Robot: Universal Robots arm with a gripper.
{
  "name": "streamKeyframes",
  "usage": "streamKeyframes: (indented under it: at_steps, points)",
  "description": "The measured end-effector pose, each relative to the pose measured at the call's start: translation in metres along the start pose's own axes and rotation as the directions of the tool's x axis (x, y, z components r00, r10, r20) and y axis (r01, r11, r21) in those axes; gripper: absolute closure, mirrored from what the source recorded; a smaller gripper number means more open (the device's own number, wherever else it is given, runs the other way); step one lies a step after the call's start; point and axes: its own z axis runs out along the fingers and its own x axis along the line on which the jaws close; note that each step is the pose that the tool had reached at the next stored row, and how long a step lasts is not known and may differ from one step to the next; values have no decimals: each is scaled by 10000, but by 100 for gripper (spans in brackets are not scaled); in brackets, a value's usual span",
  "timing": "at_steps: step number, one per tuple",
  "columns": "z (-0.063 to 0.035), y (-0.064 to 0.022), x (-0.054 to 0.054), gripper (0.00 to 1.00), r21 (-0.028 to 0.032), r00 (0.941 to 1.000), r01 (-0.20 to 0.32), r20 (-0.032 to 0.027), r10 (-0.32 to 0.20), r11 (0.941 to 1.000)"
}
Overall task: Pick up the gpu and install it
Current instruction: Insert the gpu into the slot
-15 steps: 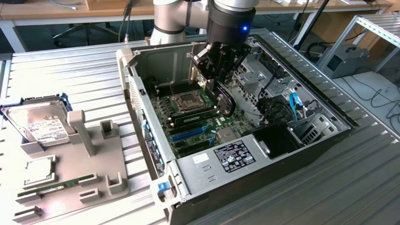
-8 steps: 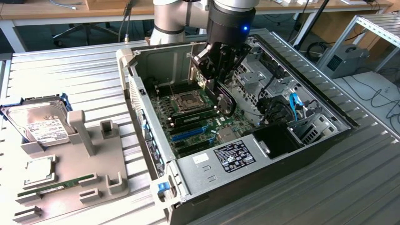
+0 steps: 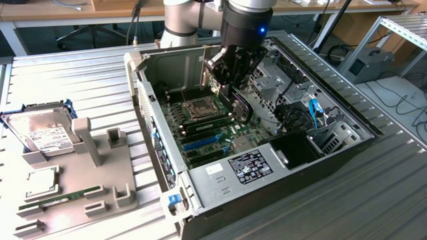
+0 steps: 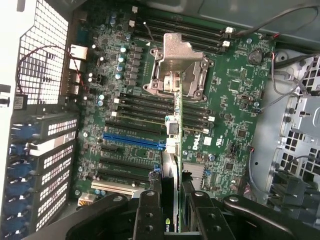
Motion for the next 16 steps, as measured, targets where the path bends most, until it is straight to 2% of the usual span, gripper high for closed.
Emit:
streamKeyframes:
  at_steps: [16]
  points:
    - [0, 0, 0, 74, -14, 9989, 459, 16, -459, 9989]
